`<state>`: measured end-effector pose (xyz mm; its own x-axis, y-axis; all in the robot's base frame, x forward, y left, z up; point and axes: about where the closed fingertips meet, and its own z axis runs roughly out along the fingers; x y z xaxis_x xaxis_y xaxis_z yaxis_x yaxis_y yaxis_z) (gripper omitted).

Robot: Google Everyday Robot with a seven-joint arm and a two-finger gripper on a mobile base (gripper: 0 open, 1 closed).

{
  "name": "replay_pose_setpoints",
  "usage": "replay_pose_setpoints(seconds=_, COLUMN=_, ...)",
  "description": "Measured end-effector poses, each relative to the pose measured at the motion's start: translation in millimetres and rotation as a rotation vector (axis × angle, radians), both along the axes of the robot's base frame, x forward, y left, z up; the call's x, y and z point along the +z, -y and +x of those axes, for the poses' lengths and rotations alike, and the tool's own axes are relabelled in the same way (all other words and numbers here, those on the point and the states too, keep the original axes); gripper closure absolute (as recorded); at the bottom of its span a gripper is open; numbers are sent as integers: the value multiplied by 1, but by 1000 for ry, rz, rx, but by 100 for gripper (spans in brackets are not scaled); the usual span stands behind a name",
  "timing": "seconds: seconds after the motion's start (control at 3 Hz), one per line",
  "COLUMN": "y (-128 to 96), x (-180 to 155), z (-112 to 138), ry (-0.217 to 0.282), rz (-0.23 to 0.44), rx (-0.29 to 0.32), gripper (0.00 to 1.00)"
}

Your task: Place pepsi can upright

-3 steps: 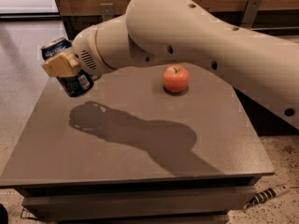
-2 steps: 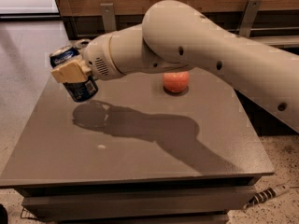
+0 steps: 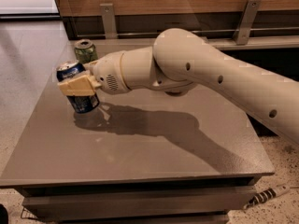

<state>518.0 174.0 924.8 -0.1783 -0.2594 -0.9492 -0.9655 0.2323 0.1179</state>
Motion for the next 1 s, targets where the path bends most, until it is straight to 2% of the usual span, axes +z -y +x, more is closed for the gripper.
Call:
replay_pose_setpoints(seconds=0.33, y=-1, x=-8, z=-12, ry=6, rz=58, rx=9, gripper=100)
replay_pose_setpoints(seconds=1.0, y=-8, x=-14, z=-38, ry=41, rz=102, rx=12, gripper=100)
